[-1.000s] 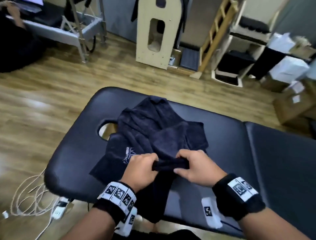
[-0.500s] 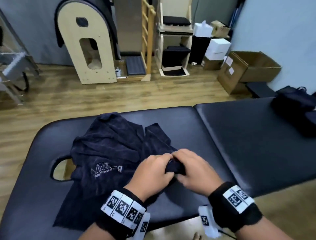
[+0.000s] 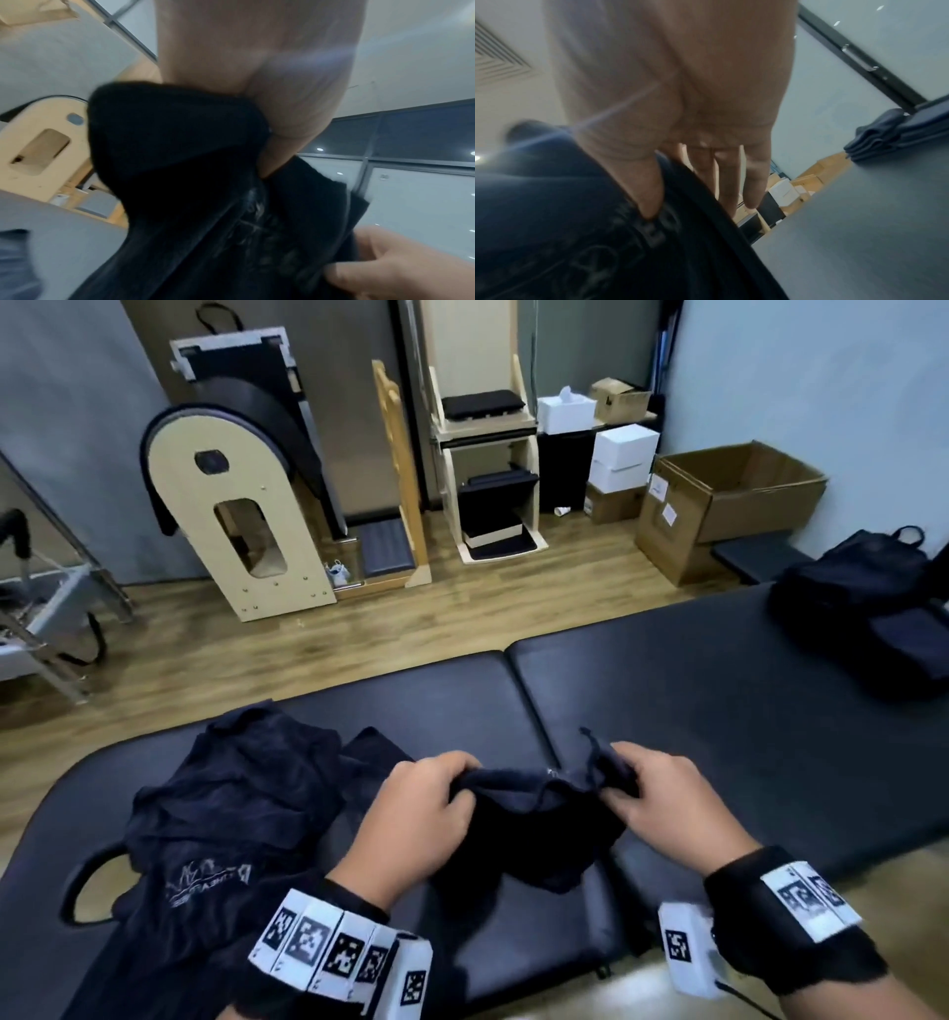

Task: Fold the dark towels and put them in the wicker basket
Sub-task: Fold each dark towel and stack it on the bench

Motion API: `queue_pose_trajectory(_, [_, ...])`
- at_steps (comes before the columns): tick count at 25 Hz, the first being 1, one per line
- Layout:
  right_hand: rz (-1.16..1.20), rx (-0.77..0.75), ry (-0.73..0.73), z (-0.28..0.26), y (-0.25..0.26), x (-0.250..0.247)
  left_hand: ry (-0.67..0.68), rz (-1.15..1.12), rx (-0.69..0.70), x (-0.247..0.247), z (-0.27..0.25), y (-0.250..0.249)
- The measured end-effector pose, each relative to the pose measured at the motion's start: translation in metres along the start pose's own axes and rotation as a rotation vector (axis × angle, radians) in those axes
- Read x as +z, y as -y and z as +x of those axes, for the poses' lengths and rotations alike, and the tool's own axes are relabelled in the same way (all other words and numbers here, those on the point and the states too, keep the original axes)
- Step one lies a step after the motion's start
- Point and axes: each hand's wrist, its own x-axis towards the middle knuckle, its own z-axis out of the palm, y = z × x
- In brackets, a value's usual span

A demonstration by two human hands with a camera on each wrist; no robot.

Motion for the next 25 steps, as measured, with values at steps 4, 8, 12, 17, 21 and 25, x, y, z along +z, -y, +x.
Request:
queue_pose_trajectory(4, [0.264, -0.263, 0.076, -0.015, -0.008, -0.001, 0.128, 0.229, 0.152, 0.046, 0.024, -0.064])
queue_pose_trajectory(8, [0.112, -0.207, -0.001, 0.005, -0.039, -0.005, 0.139, 0.408, 0.143, 0.055, 0.049, -0.11])
queue_pose_trajectory(12, [0.015, 0.022, -0.013, 0.03, -0.086, -0.03, 0.203, 0.481, 0.135, 0.023, 0.082, -0.112])
queue_pose_trajectory(17, [-0.026, -0.064, 0.15, 0.069, -0.117, -0.08, 0.364, 0.546, 0.163, -0.014, 0.134, -0.075])
queue_pose_trajectory(21, [-0.197, -0.024, 0.46, 0.132, -0.123, -0.11, 0.444, 0.197, 0.1, -0.032, 0.199, -0.042])
queue_pose_trajectory(25, [-0.335, 0.02, 0.072, 0.251, -0.08, -0.145, 0.181, -0.209, -0.099, -0.068, 0.292, -0.052])
